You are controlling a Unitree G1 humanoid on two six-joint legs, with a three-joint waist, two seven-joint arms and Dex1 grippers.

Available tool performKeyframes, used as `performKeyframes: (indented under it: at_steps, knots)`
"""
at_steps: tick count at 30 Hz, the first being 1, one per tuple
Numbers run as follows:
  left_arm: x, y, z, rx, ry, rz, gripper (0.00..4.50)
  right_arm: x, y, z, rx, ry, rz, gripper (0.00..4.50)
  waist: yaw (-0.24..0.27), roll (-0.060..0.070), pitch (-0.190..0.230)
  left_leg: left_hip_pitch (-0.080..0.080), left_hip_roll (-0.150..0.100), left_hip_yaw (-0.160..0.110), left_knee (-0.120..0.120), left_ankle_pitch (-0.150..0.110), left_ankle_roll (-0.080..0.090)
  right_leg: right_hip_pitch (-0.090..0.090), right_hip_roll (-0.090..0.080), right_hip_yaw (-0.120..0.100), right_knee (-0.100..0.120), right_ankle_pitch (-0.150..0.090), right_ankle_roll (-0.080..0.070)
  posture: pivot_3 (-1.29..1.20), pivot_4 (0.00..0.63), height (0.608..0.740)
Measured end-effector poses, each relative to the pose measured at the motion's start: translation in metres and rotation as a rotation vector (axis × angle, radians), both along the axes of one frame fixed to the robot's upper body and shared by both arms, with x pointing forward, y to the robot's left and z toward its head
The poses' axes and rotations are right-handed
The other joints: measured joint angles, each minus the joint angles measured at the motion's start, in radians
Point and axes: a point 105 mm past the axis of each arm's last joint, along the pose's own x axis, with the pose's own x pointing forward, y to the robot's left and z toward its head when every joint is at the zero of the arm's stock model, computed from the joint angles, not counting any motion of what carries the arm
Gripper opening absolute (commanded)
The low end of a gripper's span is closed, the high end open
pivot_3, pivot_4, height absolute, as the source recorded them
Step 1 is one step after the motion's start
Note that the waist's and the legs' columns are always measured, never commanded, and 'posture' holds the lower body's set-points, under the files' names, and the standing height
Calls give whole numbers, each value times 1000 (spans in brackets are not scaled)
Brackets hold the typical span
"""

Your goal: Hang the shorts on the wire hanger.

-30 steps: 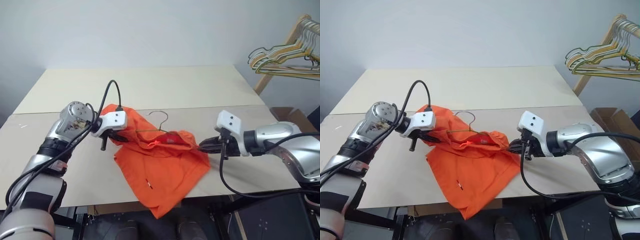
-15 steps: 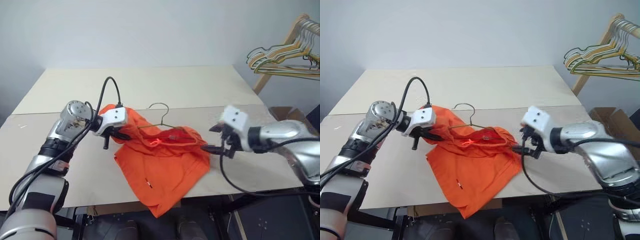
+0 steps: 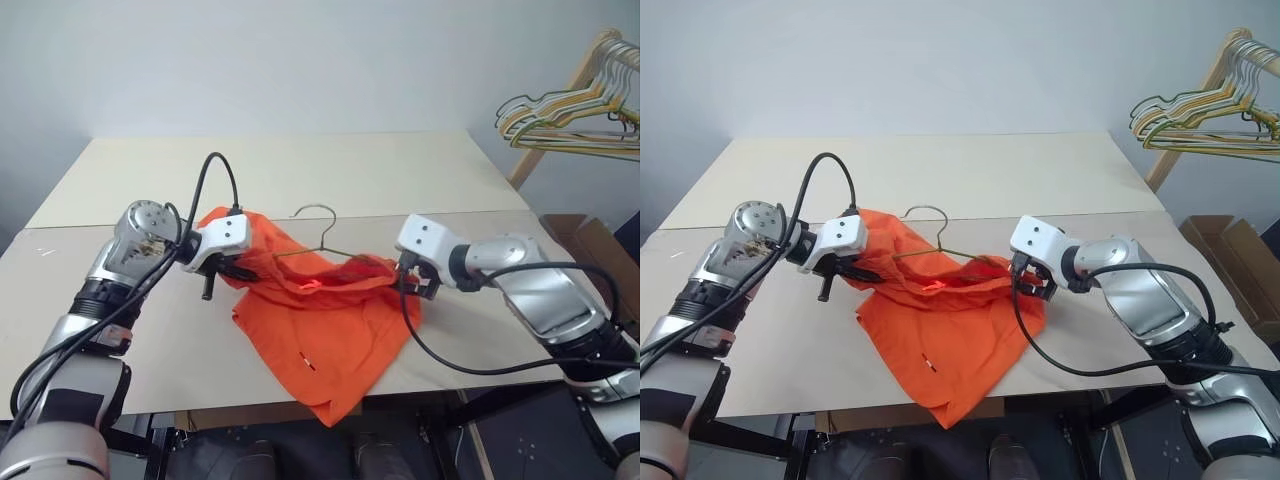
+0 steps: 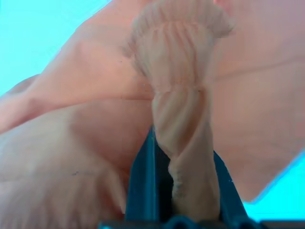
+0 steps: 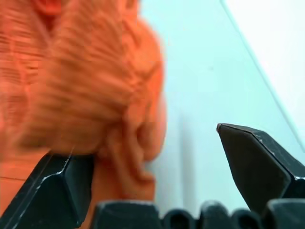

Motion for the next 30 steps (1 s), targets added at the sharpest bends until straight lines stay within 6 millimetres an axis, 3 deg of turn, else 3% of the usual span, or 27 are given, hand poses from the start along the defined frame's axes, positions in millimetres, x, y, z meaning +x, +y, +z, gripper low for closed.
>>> performKeyframes:
  at_steps: [9, 20, 23, 30]
  knots:
    - [-4, 2, 1, 8, 13, -13, 0, -3, 4, 4, -5, 2, 62, 4380, 0, 0, 0, 0, 0, 0, 0, 0, 0, 0, 0, 0, 0, 0, 0, -56, 12, 740]
    - [-6, 0, 1, 9, 14, -38, 0, -9, 16, -13, -67, 167, 246, 4380, -1, 0, 0, 0, 0, 0, 0, 0, 0, 0, 0, 0, 0, 0, 0, -55, 12, 740]
    - [-6, -1, 1, 8, 15, -44, 0, -6, 17, -18, -101, 208, 253, 3806, 0, 0, 0, 0, 0, 0, 0, 0, 0, 0, 0, 0, 0, 0, 0, -50, 13, 740]
    - [-6, -2, 2, 8, 12, -48, 0, -7, 17, -23, -136, 284, 274, 1424, 0, 0, 0, 0, 0, -1, 0, 0, 0, 0, 0, 0, 1, 0, 0, -51, 17, 740]
